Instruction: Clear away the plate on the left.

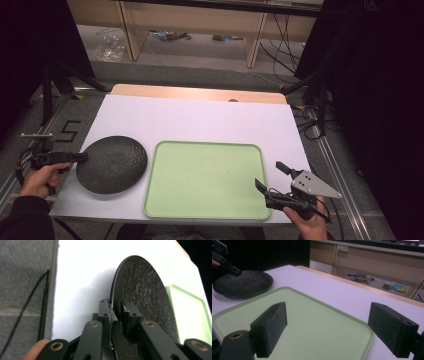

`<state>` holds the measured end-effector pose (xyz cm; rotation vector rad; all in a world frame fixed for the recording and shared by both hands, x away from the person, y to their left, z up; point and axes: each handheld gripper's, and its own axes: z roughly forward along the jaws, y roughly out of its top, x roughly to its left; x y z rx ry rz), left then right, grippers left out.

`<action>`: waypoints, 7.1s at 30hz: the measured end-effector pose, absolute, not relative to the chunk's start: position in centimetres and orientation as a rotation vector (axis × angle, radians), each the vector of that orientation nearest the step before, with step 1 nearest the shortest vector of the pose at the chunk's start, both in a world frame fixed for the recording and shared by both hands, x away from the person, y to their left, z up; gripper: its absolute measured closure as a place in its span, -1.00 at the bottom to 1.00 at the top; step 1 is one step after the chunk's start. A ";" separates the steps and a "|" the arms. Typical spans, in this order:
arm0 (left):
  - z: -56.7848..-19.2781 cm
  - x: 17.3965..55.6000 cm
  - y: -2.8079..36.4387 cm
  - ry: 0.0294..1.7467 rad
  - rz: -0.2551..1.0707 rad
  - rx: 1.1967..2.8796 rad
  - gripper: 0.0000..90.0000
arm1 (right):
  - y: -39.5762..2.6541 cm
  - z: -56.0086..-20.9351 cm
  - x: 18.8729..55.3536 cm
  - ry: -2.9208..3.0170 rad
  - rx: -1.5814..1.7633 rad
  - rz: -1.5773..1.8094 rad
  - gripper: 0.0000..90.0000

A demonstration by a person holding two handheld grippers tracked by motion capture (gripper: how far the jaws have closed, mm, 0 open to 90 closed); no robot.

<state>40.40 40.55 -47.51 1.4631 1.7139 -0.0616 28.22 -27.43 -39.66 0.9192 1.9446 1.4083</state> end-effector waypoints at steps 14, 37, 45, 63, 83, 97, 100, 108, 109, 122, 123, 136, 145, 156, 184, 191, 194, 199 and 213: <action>-43.0 40.0 38.3 1.607 0.082 1.585 0.86 | -27.4 -39.6 28.2 1.958 0.912 1.407 -0.64; -34.1 37.7 28.7 1.293 0.411 1.937 0.82 | -27.2 -39.7 28.2 1.967 0.890 1.397 -0.63; -36.1 38.6 27.3 1.337 0.326 2.009 0.61 | -27.0 -39.7 28.1 2.001 0.895 1.399 -0.63; -39.0 39.3 30.8 1.473 0.139 1.763 0.76 | -27.0 -39.8 28.3 1.997 0.873 1.395 -0.63; -40.0 40.0 32.7 1.535 0.057 1.603 0.75 | -26.9 -39.9 28.3 2.015 0.877 1.390 -0.62; -38.7 39.8 32.4 1.469 0.034 1.565 0.74 | -26.9 -40.0 28.3 2.016 0.865 1.375 -0.62; -38.5 39.8 31.8 1.450 0.010 1.550 0.74 | -26.9 -39.9 28.3 2.022 0.879 1.379 -0.62; -38.1 40.2 29.9 1.414 -0.012 1.579 0.74 | -26.9 -40.0 28.3 2.012 0.882 1.379 -0.62; -38.0 40.3 29.3 1.406 -0.016 1.583 0.74 | -27.0 -40.0 28.5 2.016 0.876 1.377 -0.62; -37.8 41.7 23.2 1.283 -0.139 1.665 0.74 | -26.9 -40.0 28.5 2.015 0.882 1.377 -0.62; -37.9 41.8 22.7 1.272 -0.144 1.676 0.74 | -26.9 -40.0 28.5 2.018 0.877 1.378 -0.62; -38.8 42.8 17.9 1.224 -0.253 1.719 0.73 | -27.0 -40.0 28.5 2.006 0.883 1.381 -0.62; -40.2 43.2 15.2 1.244 -0.287 1.732 0.73 | -27.0 -40.0 28.4 2.015 0.892 1.381 -0.62; -41.6 43.7 12.2 1.233 -0.316 1.791 0.72 | -27.0 -40.0 28.5 2.013 0.885 1.382 -0.62; -44.9 43.6 9.9 1.298 -0.401 1.845 0.73 | -26.9 -40.0 28.3 2.029 0.889 1.390 -0.62; -45.3 43.5 9.5 1.287 -0.409 1.832 0.73 | -26.9 -40.0 28.3 2.020 0.882 1.390 -0.62; -45.3 43.4 9.5 1.279 -0.406 1.838 0.72 | -26.9 -40.0 28.4 2.016 0.868 1.389 -0.62; -45.3 43.3 9.6 1.278 -0.402 1.838 0.72 | -26.9 -40.0 28.4 2.019 0.867 1.384 -0.62; -46.0 42.8 10.0 1.289 -0.439 1.834 0.69 | -26.8 -40.0 28.3 2.030 0.877 1.388 -0.62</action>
